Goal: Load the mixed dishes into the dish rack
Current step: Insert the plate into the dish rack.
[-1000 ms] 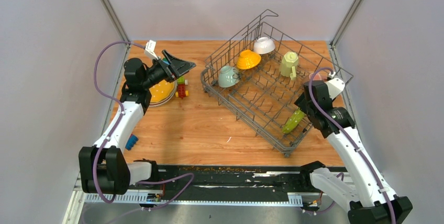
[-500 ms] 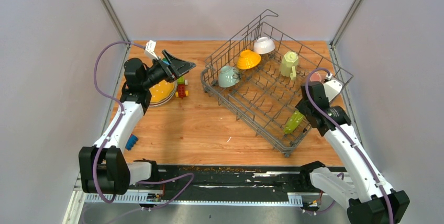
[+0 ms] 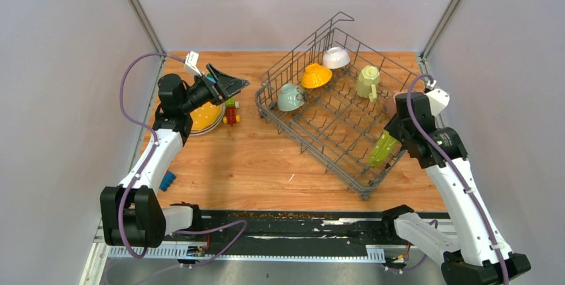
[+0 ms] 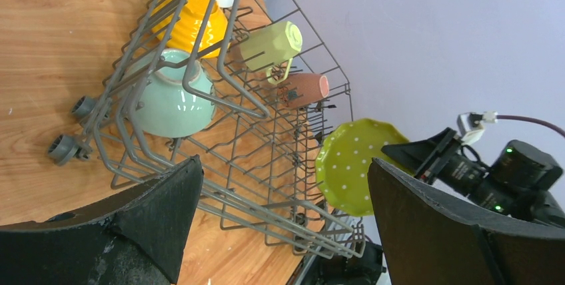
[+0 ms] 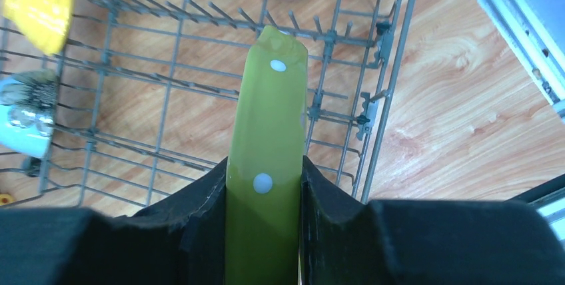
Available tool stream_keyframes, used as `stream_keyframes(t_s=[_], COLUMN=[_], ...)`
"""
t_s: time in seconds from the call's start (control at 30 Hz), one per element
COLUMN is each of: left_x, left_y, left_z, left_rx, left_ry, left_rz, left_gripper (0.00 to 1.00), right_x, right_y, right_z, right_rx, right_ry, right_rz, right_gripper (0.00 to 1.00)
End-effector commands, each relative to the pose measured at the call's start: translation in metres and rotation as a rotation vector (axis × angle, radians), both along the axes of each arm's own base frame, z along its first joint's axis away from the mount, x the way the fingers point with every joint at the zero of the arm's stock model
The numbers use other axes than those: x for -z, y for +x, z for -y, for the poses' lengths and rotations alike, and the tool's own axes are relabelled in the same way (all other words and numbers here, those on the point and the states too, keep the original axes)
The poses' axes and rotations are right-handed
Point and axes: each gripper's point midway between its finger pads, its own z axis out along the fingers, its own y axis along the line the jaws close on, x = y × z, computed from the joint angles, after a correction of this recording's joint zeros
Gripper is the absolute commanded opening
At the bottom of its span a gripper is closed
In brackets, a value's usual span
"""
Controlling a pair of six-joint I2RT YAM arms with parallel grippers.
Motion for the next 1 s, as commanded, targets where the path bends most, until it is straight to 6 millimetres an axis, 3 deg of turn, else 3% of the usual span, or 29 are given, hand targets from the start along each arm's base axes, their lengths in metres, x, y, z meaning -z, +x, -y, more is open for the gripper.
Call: stream_keyframes(t_s=[0.0,0.13,0.43,0.67,0.97], left_x=[-0.012,-0.011,-0.012,-0.012,-0.01], left_y=[0.0,0.0,0.0,-0.005,-0.004], left_z=[0.002,0.001,0.002,0.001,0.0], left_rx=[0.014,0.011,0.014,0.011,0.006], left_ry=[0.014,0.014,0.006,0.018,0.026], left_rz=[0.059,0.055,0.055,0.052,0.04], left_gripper=[1.0,1.0,1.0,1.0,1.0], right_x=[-0.086,-0.113,-0.14,-0.139,-0.123], right_y=[0.016,0.024,0.096,0.136,0.153], right_z=[-0.011,-0.018,-0.058,-0.094,-0.111], right_rx=[-0.021,-0.045,-0.107,-0.109,-0.086], right_ry=[0.099,0.128,0.222,0.233,0.193], right_rz=[0.261,0.327,0.434,0.453,0.437], right_gripper=[0.0,0.0,0.0,0.0,0.0])
